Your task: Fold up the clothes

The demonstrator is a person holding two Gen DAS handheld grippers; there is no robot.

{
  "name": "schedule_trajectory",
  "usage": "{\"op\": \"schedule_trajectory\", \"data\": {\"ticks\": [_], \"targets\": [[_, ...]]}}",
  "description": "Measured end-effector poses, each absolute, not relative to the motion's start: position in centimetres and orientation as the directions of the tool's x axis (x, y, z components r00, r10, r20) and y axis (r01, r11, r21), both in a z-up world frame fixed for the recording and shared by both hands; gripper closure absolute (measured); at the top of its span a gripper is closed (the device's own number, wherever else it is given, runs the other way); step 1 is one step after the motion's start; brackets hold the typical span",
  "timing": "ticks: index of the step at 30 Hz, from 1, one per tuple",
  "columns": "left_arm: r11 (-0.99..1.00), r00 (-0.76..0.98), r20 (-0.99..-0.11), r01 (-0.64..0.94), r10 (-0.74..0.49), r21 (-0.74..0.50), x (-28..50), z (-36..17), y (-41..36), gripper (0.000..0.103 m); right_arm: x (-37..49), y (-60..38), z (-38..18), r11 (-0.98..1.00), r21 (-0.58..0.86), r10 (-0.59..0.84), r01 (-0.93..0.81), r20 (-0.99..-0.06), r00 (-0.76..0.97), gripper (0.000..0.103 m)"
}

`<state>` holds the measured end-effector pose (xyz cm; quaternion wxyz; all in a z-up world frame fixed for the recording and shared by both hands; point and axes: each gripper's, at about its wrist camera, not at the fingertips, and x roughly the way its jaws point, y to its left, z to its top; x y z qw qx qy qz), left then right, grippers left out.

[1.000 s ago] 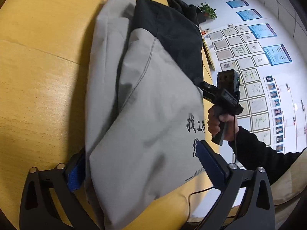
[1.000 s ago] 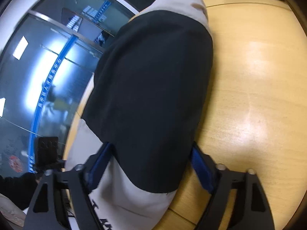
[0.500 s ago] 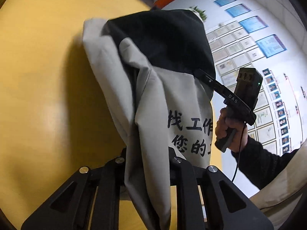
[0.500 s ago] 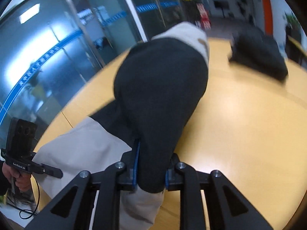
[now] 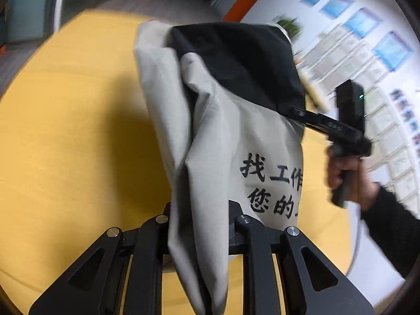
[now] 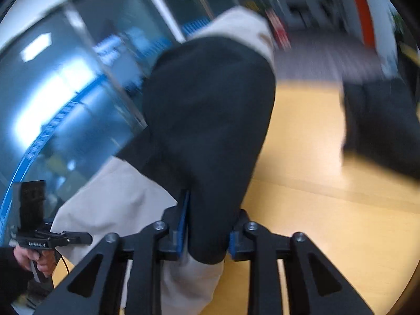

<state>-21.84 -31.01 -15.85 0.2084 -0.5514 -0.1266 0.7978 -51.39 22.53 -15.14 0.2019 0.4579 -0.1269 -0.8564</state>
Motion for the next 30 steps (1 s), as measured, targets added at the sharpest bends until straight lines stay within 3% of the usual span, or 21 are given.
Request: {"op": "schedule_trajectory", "data": {"ticks": [1,2,3,5,7,9,11,12,13,15,19,25,30], "targets": [[-0.895,-0.283,-0.849,-0.166,0.446,-0.415,-22.6,-17.5,-31.3,0.084,-52.2,22.2,-17.4,-0.916,0.343,-0.401,0.209,-0.795,-0.455,0.072],[-0.900,-0.271,-0.858,-0.147,0.436,-0.411,-22.7,-18.6,-31.7,0.071,-53.0,21.8,-19.6,-0.941,0.281,-0.336,0.191,-0.849,-0.408,0.069],[-0.904,-0.258,-0.867,-0.127,0.427,-0.407,-22.9,-19.7,-32.1,0.068,-53.0,21.8,-20.4,-0.951,0.249,-0.305,0.186,-0.863,-0.402,0.064],[-0.906,-0.259,-0.868,-0.120,0.423,-0.406,-22.6,-20.1,-32.7,0.063,-52.2,22.1,-20.4,-0.957,0.224,-0.284,0.185,-0.852,-0.439,0.059],[-0.920,-0.264,-0.882,-0.129,0.391,-0.369,-21.7,-19.4,-32.9,0.056,-51.1,22.6,-19.7,-0.967,0.157,-0.237,0.200,-0.845,-0.480,0.045],[-0.937,-0.278,-0.895,-0.137,0.348,-0.321,-20.3,-18.0,-33.1,0.049,-49.6,22.4,-18.2,-0.965,0.078,-0.200,0.251,-0.836,-0.510,0.043],[-0.948,-0.329,-0.890,-0.136,0.316,-0.286,-18.0,-15.5,-33.2,0.038,-47.6,20.8,-16.2,-0.953,0.002,-0.173,0.303,-0.825,-0.539,0.027],[-0.955,-0.366,-0.882,-0.136,0.295,-0.263,-16.5,-13.8,-33.0,0.032,-46.6,19.0,-15.1,-0.944,-0.029,-0.165,0.328,-0.820,-0.548,0.010],[-0.963,-0.412,-0.870,-0.139,0.270,-0.232,-14.8,-11.9,-32.5,0.026,-45.6,17.1,-14.1,-0.934,-0.060,-0.157,0.352,-0.815,-0.557,0.000],[-0.981,-0.489,-0.851,-0.127,0.193,-0.150,-12.3,-8.2,-33.2,0.001,-43.5,13.3,-12.0,-0.910,-0.123,-0.143,0.397,-0.805,-0.576,0.000],[-0.998,-0.577,-0.814,-0.036,0.068,-0.058,-9.0,-2.7,-31.1,0.000,-39.1,9.2,-8.4,-0.908,-0.142,-0.123,0.395,-0.809,-0.575,0.000],[-0.999,-0.583,-0.812,0.032,-0.035,0.021,-5.1,0.2,-26.2,0.000,-34.3,8.9,-5.3,-0.950,-0.108,-0.073,0.293,-0.837,-0.543,0.000],[-0.999,-0.591,-0.806,0.037,-0.027,0.005,-2.9,1.9,-23.6,0.000,-33.2,8.2,-5.8,-0.946,-0.107,-0.067,0.307,-0.860,-0.505,0.000]]}}
